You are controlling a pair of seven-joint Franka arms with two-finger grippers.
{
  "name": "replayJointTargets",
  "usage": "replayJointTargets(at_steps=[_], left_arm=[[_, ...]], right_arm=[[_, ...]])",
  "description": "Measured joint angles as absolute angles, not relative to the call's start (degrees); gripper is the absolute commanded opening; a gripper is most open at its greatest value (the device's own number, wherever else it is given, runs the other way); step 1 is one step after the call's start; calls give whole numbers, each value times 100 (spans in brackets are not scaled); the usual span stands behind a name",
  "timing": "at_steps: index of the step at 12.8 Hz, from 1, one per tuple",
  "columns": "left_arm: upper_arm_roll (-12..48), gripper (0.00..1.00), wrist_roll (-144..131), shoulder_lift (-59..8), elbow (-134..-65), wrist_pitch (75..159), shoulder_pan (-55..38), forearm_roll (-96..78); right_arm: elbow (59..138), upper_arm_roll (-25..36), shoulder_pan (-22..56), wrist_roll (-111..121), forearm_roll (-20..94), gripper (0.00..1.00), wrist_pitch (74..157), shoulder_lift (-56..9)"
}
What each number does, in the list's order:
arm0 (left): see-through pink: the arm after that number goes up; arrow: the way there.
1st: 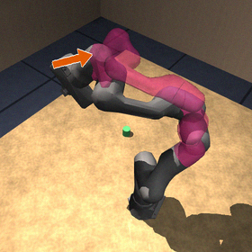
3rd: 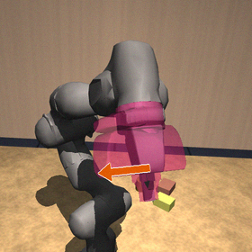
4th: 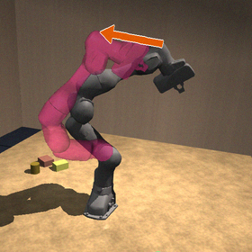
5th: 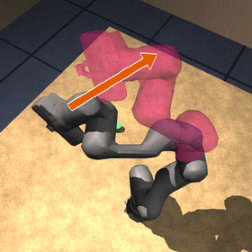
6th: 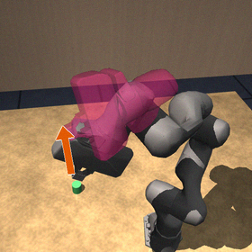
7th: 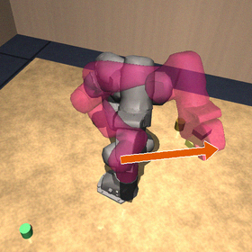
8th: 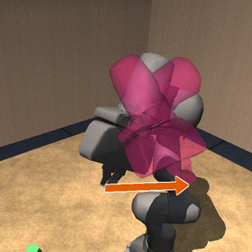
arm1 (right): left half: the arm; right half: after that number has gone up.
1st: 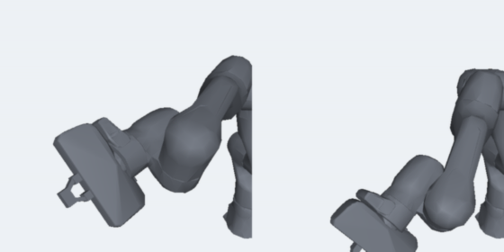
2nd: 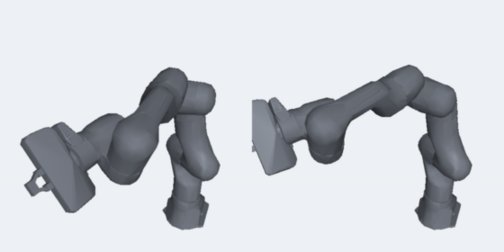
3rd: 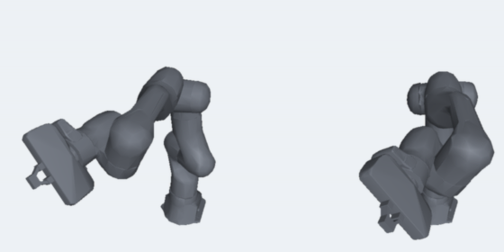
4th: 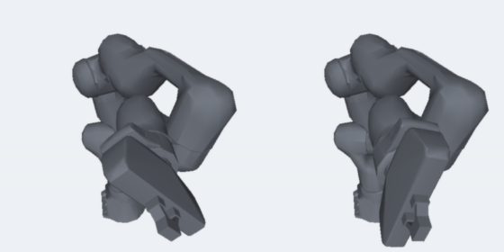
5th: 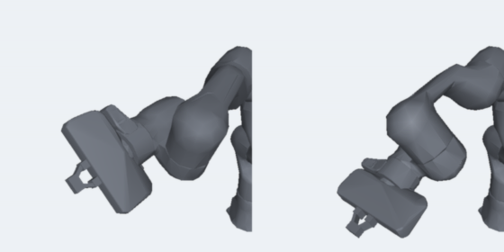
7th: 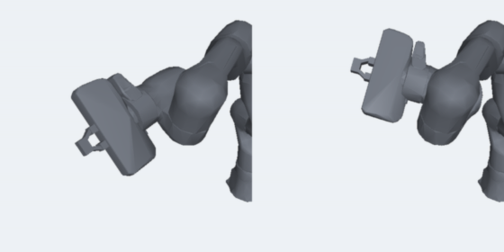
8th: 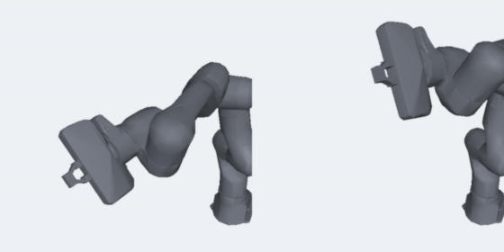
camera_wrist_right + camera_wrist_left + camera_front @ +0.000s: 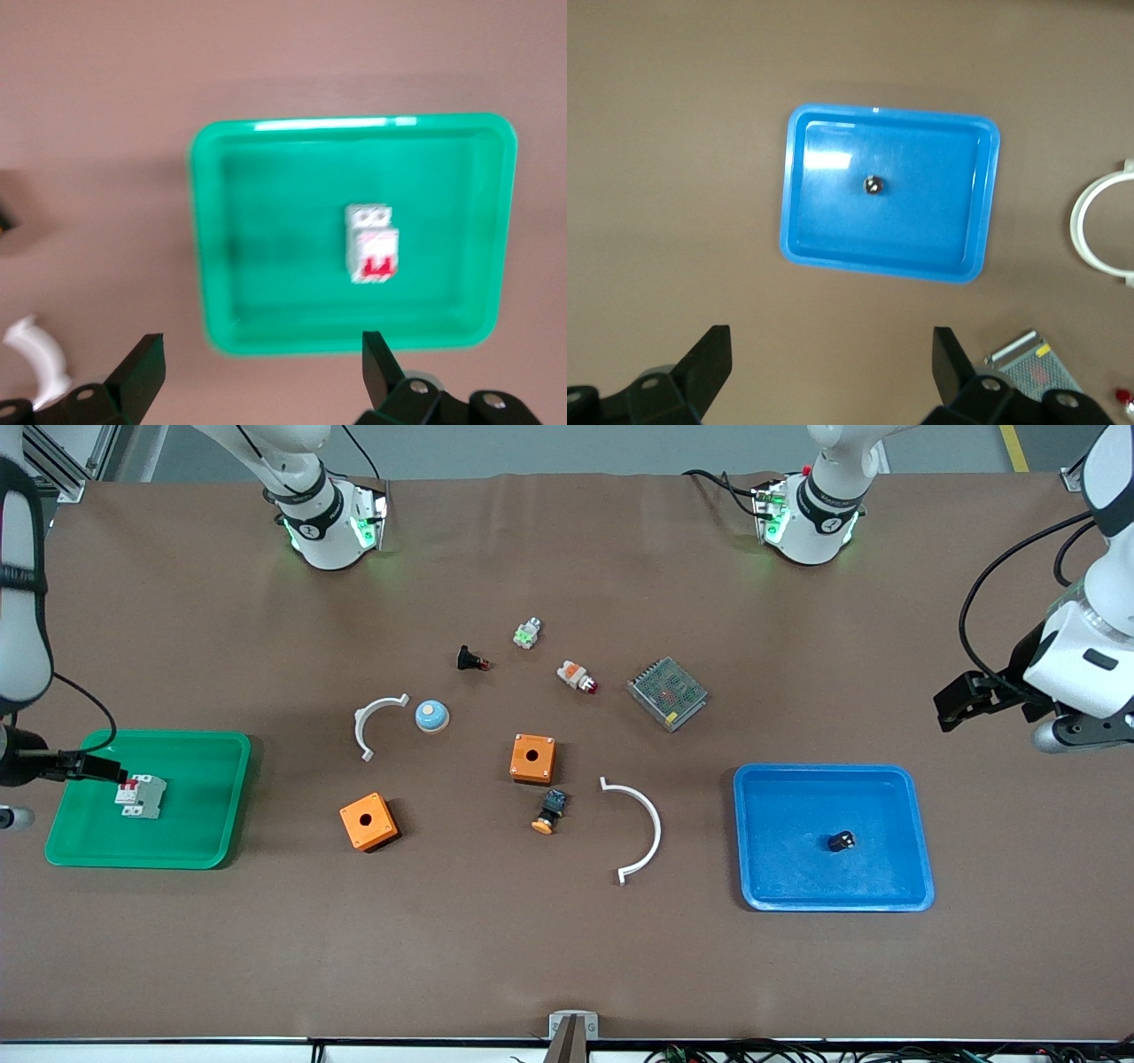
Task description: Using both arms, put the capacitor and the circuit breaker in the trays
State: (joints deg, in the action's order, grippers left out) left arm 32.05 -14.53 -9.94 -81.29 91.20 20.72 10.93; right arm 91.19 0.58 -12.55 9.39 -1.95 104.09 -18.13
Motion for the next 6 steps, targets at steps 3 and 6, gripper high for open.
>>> replayJointTargets(at_steps=[3,6], left_arm=[[2860,100,-1138,-835,-8122,8996,1907,799],[1262,100,-646,-520,-8137,8711,715,289]], right_arm=[[9114,40,-684,331,-195,99,9730,-1165],[9106,30,-226,-97,-194,99,9288,-633]])
